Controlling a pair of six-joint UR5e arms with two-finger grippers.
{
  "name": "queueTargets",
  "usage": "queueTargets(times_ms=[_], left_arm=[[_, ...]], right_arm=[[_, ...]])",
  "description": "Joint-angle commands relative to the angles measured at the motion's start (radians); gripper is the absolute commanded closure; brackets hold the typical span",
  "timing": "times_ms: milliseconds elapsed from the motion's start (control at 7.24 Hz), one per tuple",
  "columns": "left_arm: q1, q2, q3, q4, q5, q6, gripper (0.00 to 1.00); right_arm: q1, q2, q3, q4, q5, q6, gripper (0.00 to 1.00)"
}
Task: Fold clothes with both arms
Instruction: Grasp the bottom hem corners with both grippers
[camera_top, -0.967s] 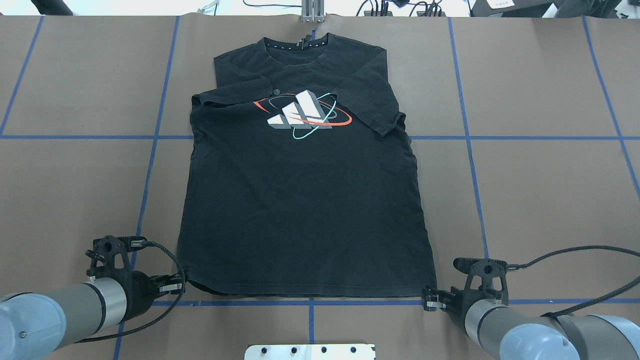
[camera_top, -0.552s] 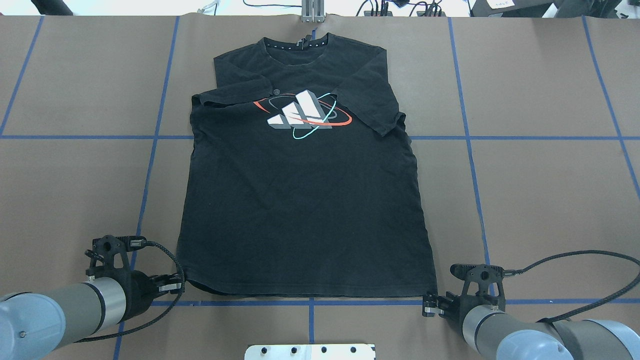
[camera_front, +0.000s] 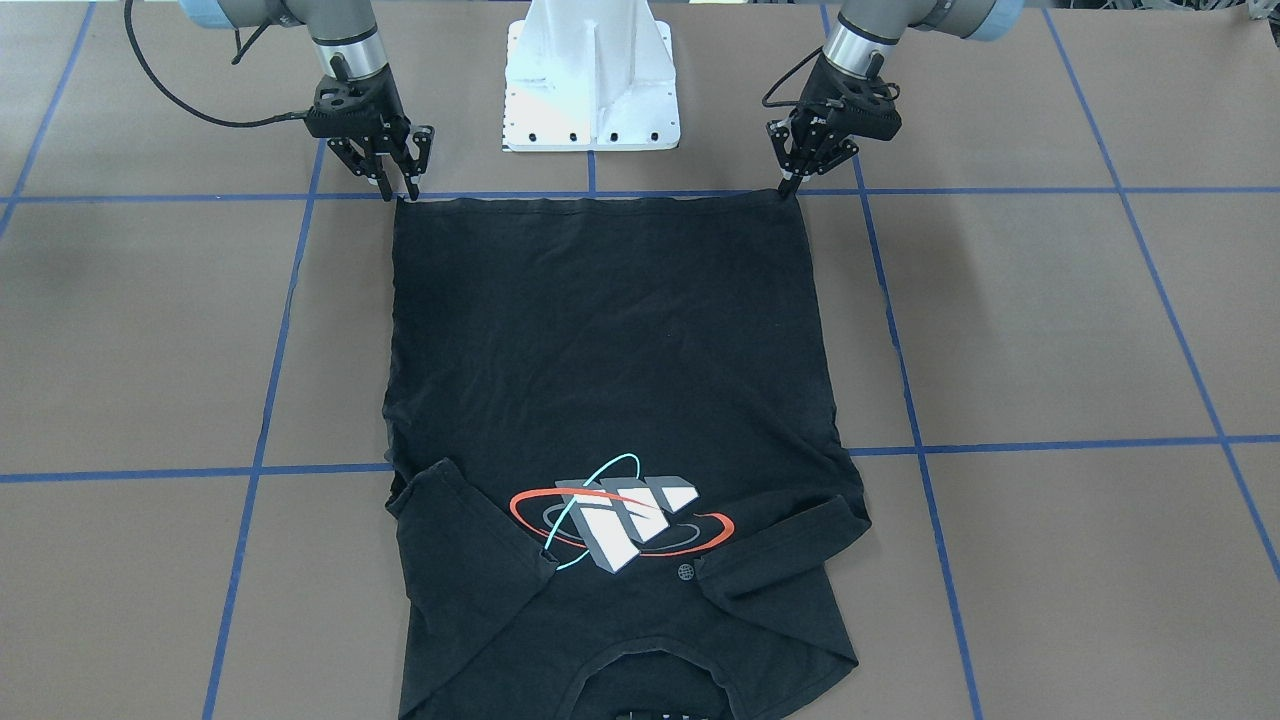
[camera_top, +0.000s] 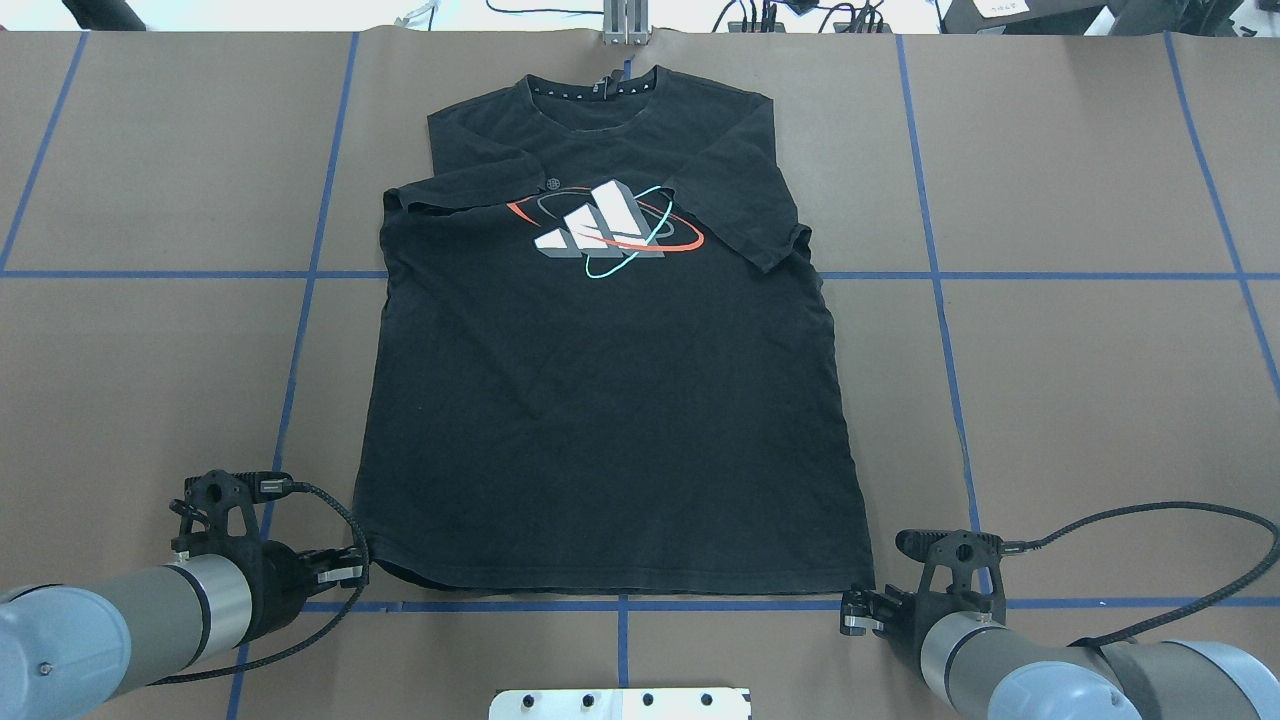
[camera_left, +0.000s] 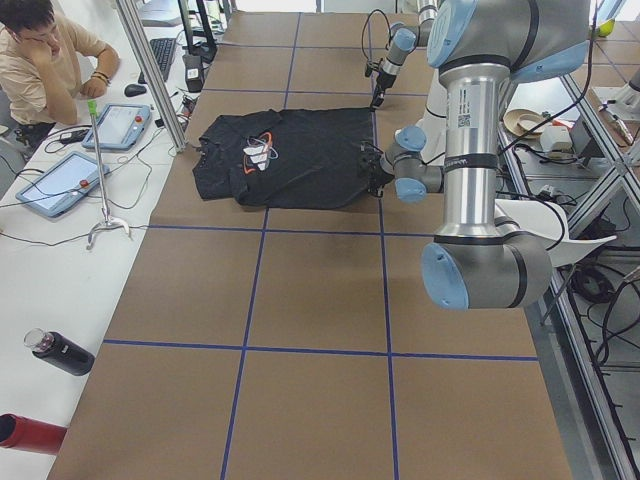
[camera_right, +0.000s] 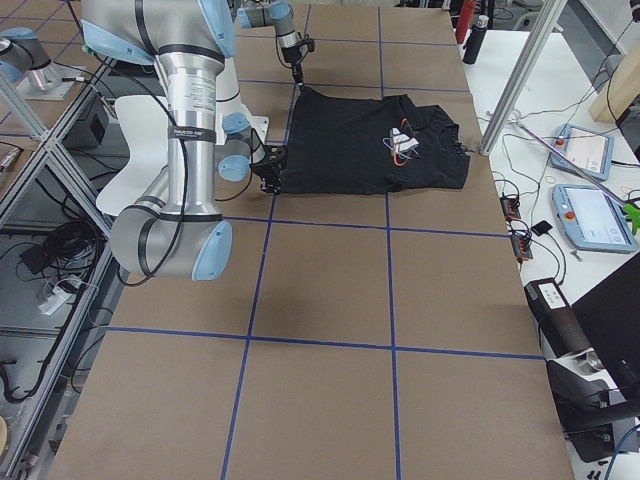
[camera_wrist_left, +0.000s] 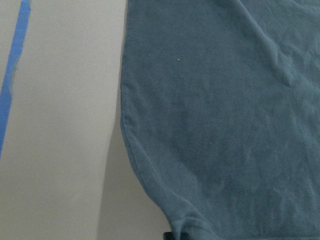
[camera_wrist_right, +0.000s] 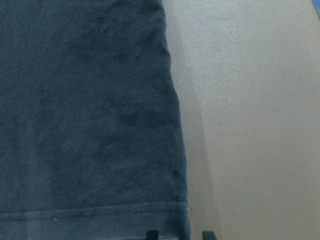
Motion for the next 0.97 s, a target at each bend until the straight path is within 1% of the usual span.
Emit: queueTargets(times_ms=[0,414,691,829], left_arm=[[0.0,0.0,-0.002,0.0,0.0,0.0,1.0],[0.0,0.0,-0.004,0.0,-0.002,0.0,1.0],[0.0,0.0,-0.008,0.002,-0.002,0.0,1.0],[0.0,0.0,-0.008,0.002,-0.002,0.0,1.0]], right_arm=[[0.0,0.0,0.0,-0.003,0.0,-0.002,0.6],[0.001,0.0,-0.014,-0.007,0.0,-0.013,0.6],[0.008,0.002,-0.013,-0.007,0.0,-0.015,0.73],[0.011,0.002,-0.013,-0.007,0.0,-0.013,0.91]])
